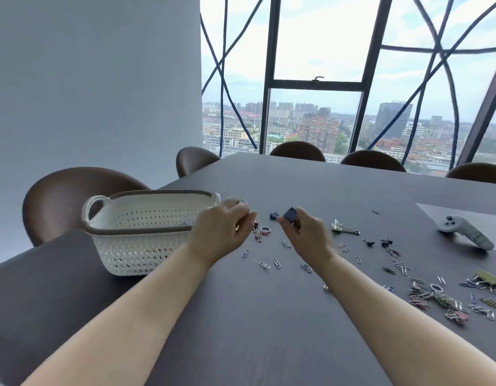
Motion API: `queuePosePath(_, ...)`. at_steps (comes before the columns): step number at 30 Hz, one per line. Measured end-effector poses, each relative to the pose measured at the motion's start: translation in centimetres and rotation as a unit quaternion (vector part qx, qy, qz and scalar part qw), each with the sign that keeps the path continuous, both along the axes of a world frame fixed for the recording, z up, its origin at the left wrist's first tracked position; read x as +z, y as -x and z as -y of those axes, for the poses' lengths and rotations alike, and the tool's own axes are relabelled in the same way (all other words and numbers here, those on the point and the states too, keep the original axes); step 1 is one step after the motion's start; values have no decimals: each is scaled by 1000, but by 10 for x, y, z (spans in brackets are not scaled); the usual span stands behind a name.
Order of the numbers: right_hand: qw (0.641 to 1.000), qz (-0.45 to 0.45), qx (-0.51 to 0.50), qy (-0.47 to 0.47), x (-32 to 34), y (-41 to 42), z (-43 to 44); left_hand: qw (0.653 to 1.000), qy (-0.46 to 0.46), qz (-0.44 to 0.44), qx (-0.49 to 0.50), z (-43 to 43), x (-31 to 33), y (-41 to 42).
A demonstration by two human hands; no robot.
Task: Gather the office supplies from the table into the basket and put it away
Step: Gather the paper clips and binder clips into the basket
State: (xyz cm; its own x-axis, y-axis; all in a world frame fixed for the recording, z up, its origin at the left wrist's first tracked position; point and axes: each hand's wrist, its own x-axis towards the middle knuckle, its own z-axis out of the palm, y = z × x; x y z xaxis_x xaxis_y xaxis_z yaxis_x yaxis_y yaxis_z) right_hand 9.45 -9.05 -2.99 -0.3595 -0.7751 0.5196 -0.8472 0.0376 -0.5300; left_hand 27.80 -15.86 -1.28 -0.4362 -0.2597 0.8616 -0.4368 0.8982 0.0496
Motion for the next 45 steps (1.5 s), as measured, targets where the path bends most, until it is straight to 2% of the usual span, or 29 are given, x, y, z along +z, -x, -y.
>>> queuePosePath(3,997,32,63,44,24,-32,20,998,-1,-38,42,28,34,-40)
queuePosePath(6,992,34,98,71,39,-62,39,986,-92,21,141,66,45,-76)
queuePosePath(8,989,40,114,82,42,-76,46,948,-228,137,174,89,41,-93)
queuePosePath(10,988,37,122,87,42,-82,50,890,-363,233,144,98,37,-108)
queuePosePath(12,988,30,125,86,42,-85,54,873,-392,260,132,99,36,-119)
queuePosePath(14,987,34,133,84,42,-91,59,894,-373,213,128,99,36,-127)
queuePosePath(17,983,46,156,85,46,-108,71,938,-272,143,159,96,34,-139)
queuePosePath(19,978,51,183,83,52,-126,80,951,-237,118,162,95,34,-149)
queuePosePath(24,972,45,223,56,70,-164,114,953,-250,101,140,87,28,-166)
queuePosePath(28,974,-22,202,-96,58,-175,130,951,-247,68,172,79,8,-179)
queuePosePath(30,972,-50,189,-130,48,-175,133,951,-227,49,202,72,0,-178)
queuePosePath(36,989,-84,112,-55,48,-173,121,943,-213,41,251,72,-2,-169)
queuePosePath(41,987,-60,147,22,30,-159,99,943,-216,38,249,73,-3,-165)
queuePosePath(43,987,-80,135,40,22,-145,85,958,-179,8,222,69,-5,-163)
queuePosePath(45,989,-88,110,35,13,-125,71,977,-92,20,191,56,-13,-154)
